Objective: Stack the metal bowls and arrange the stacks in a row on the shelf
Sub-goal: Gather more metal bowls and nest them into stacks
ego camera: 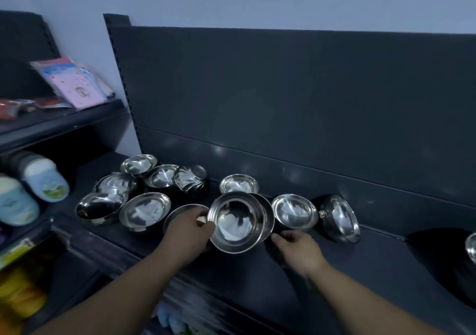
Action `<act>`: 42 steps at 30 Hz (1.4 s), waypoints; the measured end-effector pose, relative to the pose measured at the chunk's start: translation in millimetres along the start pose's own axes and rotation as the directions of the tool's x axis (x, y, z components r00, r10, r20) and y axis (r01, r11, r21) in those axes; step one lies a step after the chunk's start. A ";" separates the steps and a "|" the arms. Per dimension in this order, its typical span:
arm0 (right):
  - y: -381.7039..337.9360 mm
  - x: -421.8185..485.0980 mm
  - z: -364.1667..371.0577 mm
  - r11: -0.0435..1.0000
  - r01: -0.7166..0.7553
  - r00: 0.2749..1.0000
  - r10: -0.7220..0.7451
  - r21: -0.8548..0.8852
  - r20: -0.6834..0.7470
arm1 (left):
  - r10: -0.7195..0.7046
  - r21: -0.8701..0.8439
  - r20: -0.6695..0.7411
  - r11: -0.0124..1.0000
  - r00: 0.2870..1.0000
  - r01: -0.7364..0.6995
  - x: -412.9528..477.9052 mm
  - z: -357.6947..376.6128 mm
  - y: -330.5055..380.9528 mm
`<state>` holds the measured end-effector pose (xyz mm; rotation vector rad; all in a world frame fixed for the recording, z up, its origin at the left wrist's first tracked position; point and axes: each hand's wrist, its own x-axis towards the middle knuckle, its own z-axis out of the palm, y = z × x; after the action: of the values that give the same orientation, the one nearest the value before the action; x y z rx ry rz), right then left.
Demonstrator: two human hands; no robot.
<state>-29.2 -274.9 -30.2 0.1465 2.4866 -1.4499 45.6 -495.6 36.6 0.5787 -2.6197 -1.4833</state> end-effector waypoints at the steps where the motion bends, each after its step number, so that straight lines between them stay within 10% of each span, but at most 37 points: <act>1: -0.8 1.6 6.2 0.993 -0.058 0.997 0.054 0.100 0.048 | -0.002 -0.041 -0.015 0.999 1.000 0.001 -0.2 -1.7 -0.2; 9: -13.1 14.1 33.3 0.906 -0.188 0.980 0.146 0.380 0.136 | -0.041 -0.277 -0.106 0.961 0.994 0.010 -2.1 -2.4 1.1; 19: 11.6 -14.1 -29.1 0.993 0.085 0.996 -0.086 -0.087 -0.018 | -0.014 -0.067 0.055 0.998 0.998 0.018 1.1 34.1 9.1; 26: 38.3 -28.2 -82.0 0.993 0.030 0.999 -0.031 -0.113 -0.011 | 0.119 0.135 0.210 0.980 0.971 -0.149 -1.9 89.2 26.9; 33: 53.0 -23.2 -100.8 0.975 -0.096 0.986 0.065 0.199 0.156 | 0.046 0.142 0.301 0.986 0.953 -0.092 -3.6 118.0 30.2; 42: 63.3 26.9 -118.7 0.652 -0.357 0.921 0.363 0.669 0.139 | 0.034 0.146 0.235 0.987 0.971 -0.069 -3.1 126.2 34.8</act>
<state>-61.7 -141.8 -35.0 0.7422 1.6390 -2.0795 7.4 -376.0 -0.6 0.3639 -2.9211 -1.4223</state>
